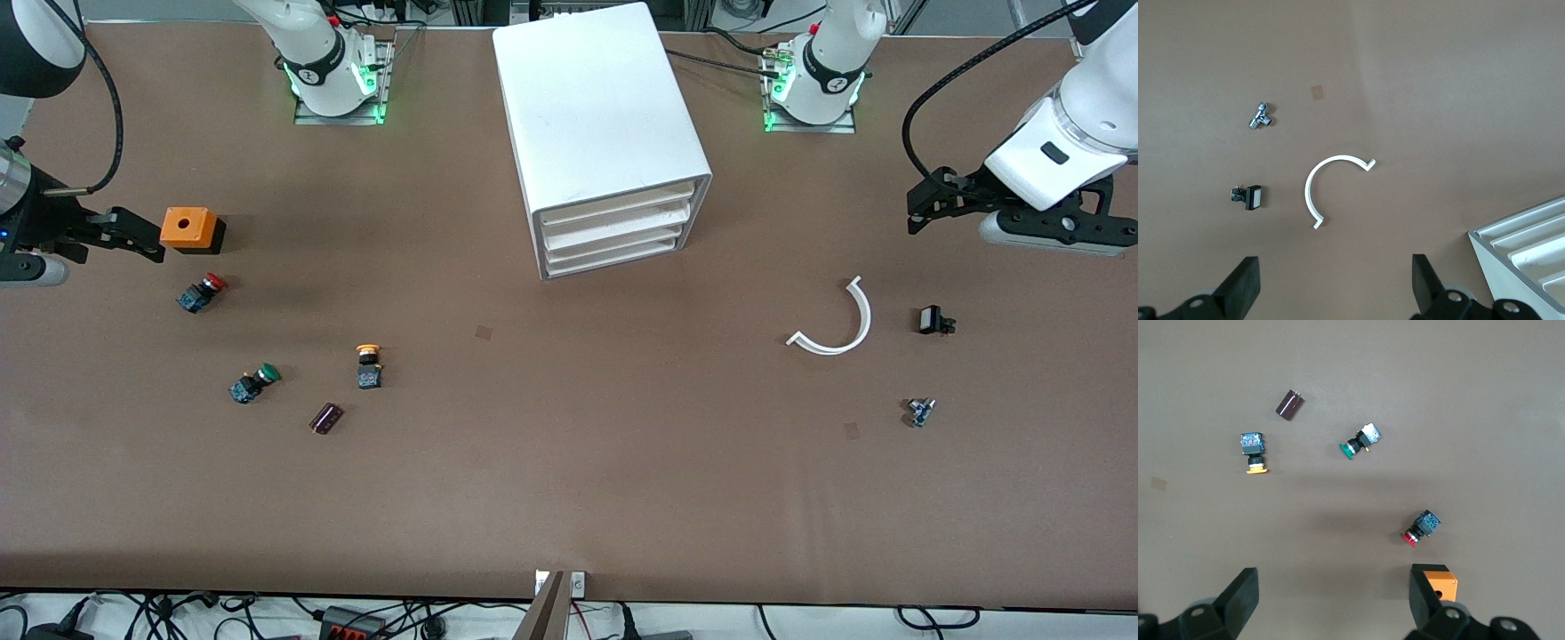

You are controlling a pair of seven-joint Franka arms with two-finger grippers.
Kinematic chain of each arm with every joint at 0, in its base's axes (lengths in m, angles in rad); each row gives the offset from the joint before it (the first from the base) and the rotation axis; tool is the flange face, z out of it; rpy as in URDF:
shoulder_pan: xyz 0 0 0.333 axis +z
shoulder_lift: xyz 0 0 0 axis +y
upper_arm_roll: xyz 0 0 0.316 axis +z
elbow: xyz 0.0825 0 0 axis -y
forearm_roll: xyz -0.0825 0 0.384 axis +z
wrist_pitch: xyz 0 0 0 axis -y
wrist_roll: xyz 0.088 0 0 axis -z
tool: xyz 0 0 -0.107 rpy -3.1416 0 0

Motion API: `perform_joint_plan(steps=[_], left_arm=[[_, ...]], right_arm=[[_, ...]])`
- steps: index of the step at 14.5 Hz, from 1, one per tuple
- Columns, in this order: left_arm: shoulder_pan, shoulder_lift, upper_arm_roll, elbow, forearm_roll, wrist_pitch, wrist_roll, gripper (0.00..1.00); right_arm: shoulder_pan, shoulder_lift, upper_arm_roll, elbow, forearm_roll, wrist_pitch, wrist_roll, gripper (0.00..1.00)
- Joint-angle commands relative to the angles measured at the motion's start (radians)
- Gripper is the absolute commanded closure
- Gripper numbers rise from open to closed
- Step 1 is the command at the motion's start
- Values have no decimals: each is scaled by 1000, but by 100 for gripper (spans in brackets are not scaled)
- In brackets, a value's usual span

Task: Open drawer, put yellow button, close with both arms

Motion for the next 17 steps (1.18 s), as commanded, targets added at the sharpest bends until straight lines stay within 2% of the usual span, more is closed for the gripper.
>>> perform_joint_plan(steps=[1,5,9,12,17], left_arm=[[-3,0,0,16,3,-12,5,0],[-22,44,-20,69,-10,-192,11,0],[-28,95,-23,88,-166,-352,19,0],[-28,159,-23,89,-316,-375,23,0],[-31,337,-23,88,-712,-360,28,0]], right_arm=[[3,14,6,-6,-2,13,-13,0],[7,62,8,-6,47,27,-10,0],[64,125,8,-6,44,85,-6,0],[84,187,8,-6,50,99,-4,0],[158,321,8,-6,47,237,-9,0]])
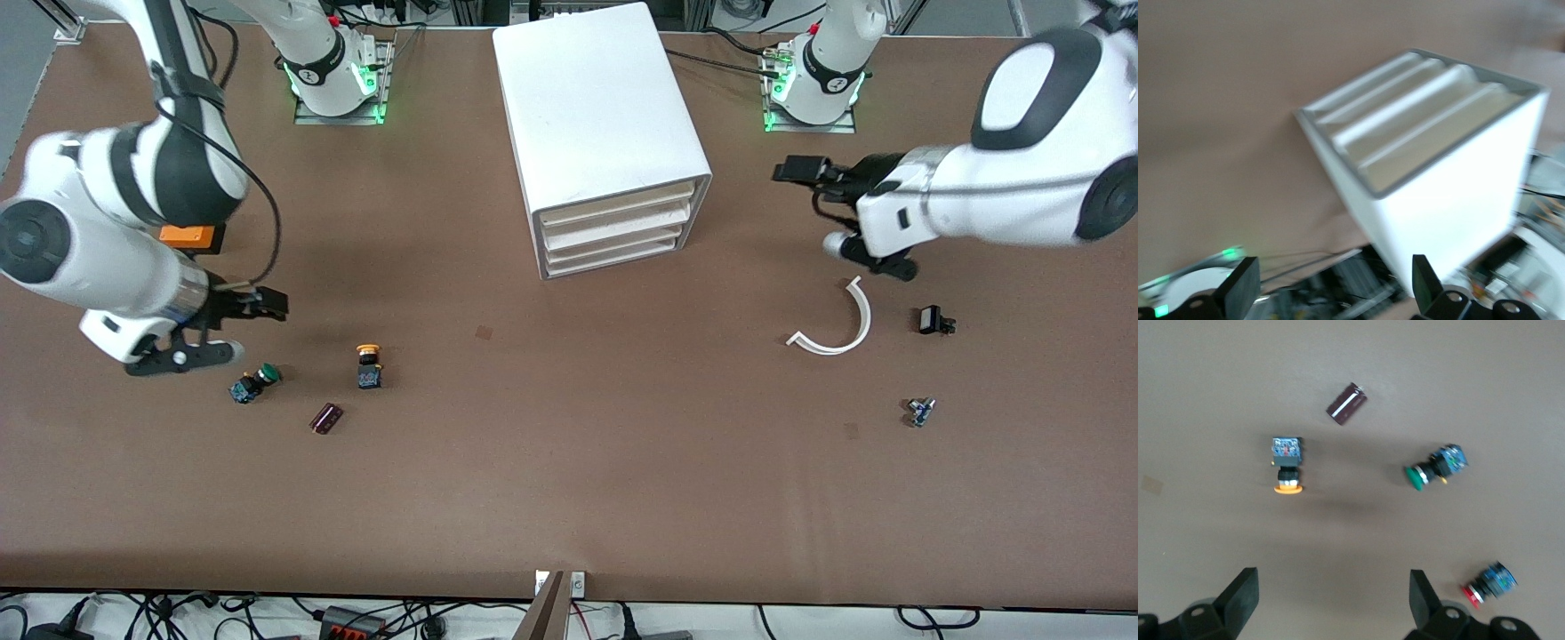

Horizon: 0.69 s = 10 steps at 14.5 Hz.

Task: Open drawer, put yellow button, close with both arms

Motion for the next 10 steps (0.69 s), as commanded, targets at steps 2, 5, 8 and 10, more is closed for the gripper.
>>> perform_joint_plan(steps=[2,5,8,10], left_arm=[[4,144,0,41,-230,22,149,0],[2,201,-3,24,-289,107,387,0],[4,212,-3,-84,-395,162,580,0],[4,212,-5,-176,-435,199,702,0]], right_arm=[[31,100,-3,6,12,114,-4,0],[56,176,-3,6,20,209,7,0],[67,235,-3,6,76,262,32,0],[74,264,-3,6,87,296,32,0]])
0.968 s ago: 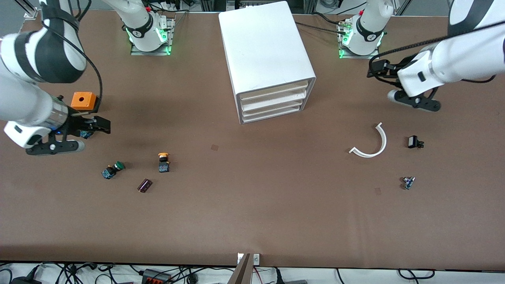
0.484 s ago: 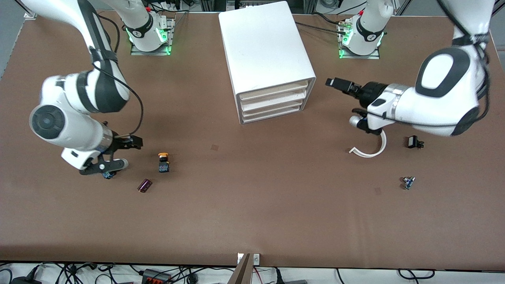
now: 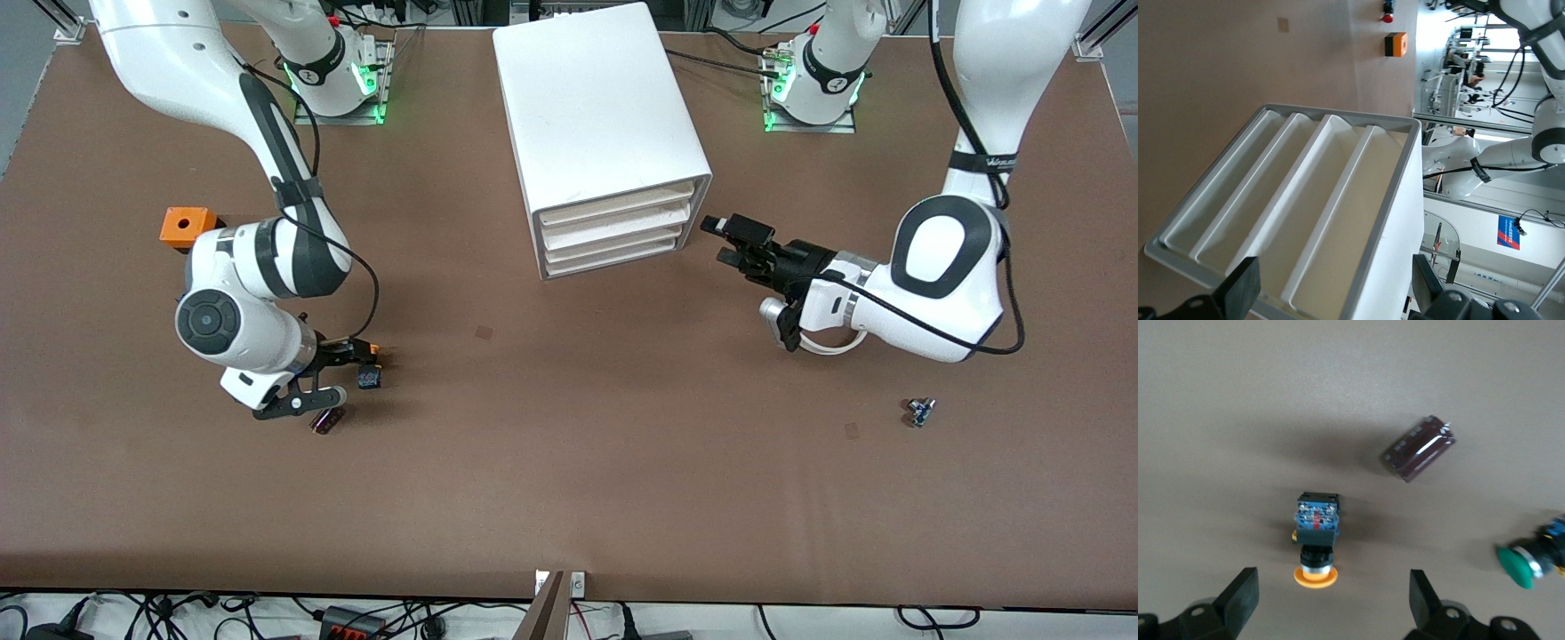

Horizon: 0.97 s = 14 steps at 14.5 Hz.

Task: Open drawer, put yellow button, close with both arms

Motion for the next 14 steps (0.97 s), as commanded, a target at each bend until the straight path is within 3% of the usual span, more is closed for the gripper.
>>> perform_joint_plan(steps=[1,5,10,12,14], left_arm=[[4,-17,-6,-147,-88,47,191,2],[9,-28,-47,-299,-231,77,309,10],[-11,-33,-63,-366,-231,91,371,20],[-25,-36,-86,-369,-230,111,371,27],[-40,-36,-87,-369,-230,131,371,45]], right_arm=[[17,35,-3,7,23,44,14,0],[20,80,-2,7,25,78,17,0],[40,118,-2,7,25,101,17,1],[40,126,-2,7,26,107,17,13],[40,127,-2,6,29,107,16,23]])
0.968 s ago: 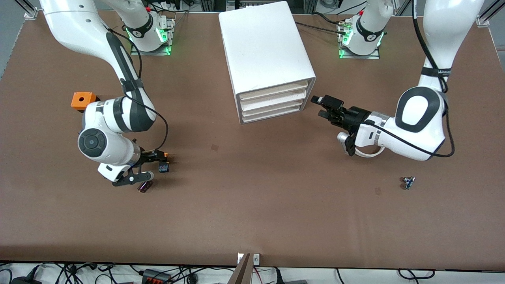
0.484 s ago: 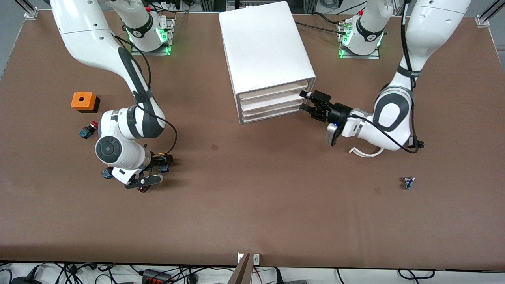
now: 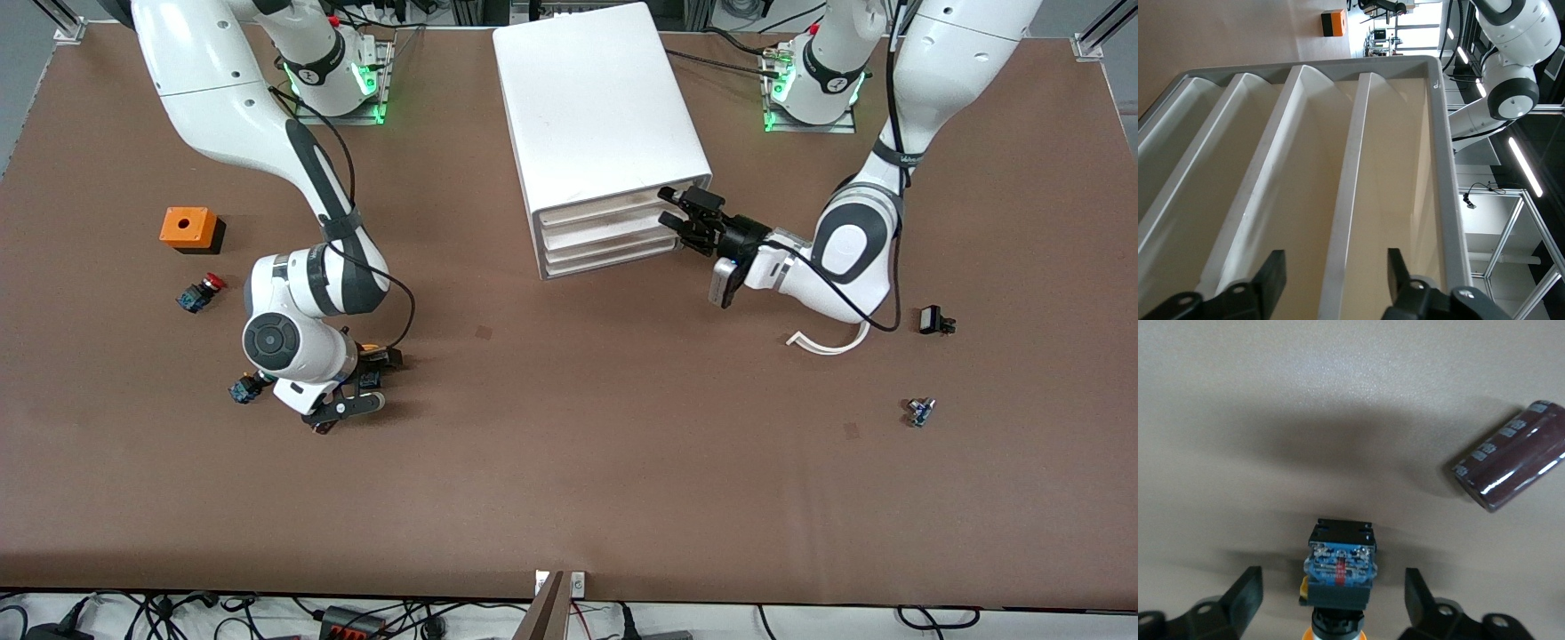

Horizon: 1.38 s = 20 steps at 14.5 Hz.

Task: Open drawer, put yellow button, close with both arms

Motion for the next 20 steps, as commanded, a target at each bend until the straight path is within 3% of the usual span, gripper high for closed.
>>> perform_joint_plan(steps=[1,3,5,11,16,20], left_arm=[[-18,-40,-3,-35,-22,32,20,59],[-18,-40,-1,-30,-21,30,19,82],[-20,-36,-3,-19,-2,30,5,99],[-9,-18,6,53,64,30,-3,99],[31,93,14,215,128,24,-29,99],[62,196,15,356,159,23,-33,99]], right_arm=[[4,5,-2,6,18,9,10,30],[4,5,-3,7,18,10,10,43],[3,3,-3,17,16,9,10,43],[-1,5,-5,25,15,9,7,51],[-4,0,-6,25,15,7,-4,81],[-7,-15,-8,74,4,-10,-15,94]])
